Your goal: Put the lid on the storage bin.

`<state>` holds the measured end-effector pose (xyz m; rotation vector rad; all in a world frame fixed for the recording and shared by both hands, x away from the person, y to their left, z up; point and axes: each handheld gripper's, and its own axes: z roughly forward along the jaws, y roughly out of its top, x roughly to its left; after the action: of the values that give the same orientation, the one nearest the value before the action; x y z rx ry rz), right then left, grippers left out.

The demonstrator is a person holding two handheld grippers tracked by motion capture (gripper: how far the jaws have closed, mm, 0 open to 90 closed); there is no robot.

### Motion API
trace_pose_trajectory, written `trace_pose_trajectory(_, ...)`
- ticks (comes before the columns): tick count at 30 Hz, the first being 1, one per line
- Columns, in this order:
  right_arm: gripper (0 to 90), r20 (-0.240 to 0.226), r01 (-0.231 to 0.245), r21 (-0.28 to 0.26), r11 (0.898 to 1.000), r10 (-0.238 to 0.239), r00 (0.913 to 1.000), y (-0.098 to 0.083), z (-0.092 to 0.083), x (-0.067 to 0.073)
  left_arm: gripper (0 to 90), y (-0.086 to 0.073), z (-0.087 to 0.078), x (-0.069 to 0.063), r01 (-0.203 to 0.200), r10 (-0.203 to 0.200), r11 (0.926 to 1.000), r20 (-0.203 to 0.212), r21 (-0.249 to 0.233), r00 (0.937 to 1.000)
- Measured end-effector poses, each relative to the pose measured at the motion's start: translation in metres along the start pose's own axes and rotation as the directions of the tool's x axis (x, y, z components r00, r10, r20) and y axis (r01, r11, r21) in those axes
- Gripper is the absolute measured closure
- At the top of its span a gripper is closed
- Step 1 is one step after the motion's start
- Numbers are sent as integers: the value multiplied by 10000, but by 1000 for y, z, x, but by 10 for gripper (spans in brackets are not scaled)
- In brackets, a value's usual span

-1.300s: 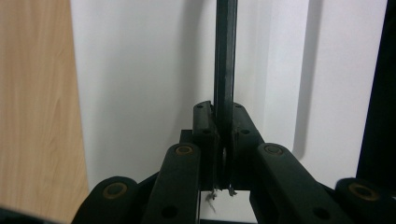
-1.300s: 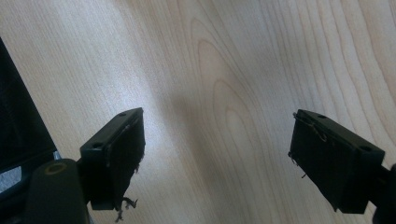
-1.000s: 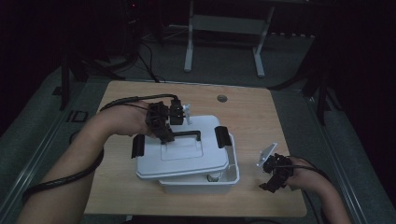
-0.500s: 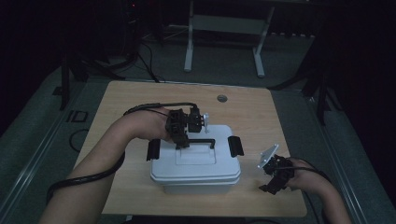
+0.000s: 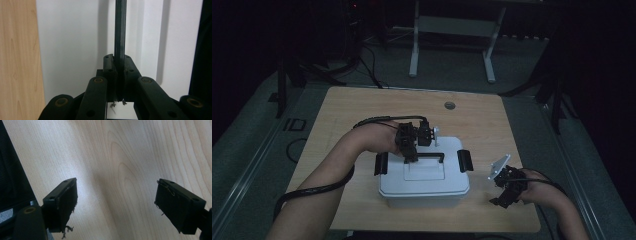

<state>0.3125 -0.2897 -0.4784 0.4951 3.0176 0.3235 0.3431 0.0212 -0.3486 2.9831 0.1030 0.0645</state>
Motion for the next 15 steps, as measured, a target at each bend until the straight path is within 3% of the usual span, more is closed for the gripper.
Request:
trace_pose_trajectory(12, 176, -73, -44, 75, 10000, 45, 10000, 0, 4, 1, 836, 4, 7, 0, -56, 54, 9998, 107, 174, 9999)
trace_pose_trajectory(15, 176, -74, -29, 90, 10000, 30, 10000, 1, 5, 1, 835, 3, 7, 2, -53, 54, 10000, 110, -26, 9999)
